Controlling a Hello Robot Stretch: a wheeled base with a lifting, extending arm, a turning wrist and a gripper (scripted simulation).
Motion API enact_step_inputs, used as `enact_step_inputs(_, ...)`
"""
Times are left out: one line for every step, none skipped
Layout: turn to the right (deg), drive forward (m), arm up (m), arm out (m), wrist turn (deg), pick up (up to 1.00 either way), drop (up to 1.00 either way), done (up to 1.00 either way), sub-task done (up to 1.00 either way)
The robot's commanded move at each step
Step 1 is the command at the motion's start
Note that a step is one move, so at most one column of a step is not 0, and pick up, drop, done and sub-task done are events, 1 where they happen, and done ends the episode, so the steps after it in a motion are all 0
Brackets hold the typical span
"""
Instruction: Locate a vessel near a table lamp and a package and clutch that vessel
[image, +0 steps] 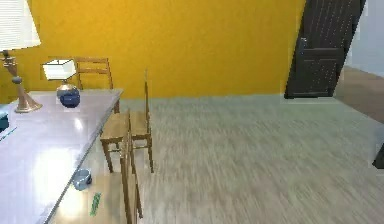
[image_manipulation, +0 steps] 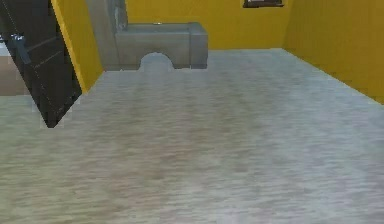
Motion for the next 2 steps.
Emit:
enact_step_inputs(0.0, 0.5, 0.0, 0.0, 0.0, 0.0, 0.0, 0.0, 0.0)
enact_step_inputs(-3.0, 0.0, 0.0, 0.0, 0.0, 0.0, 0.0, 0.0, 0.0)
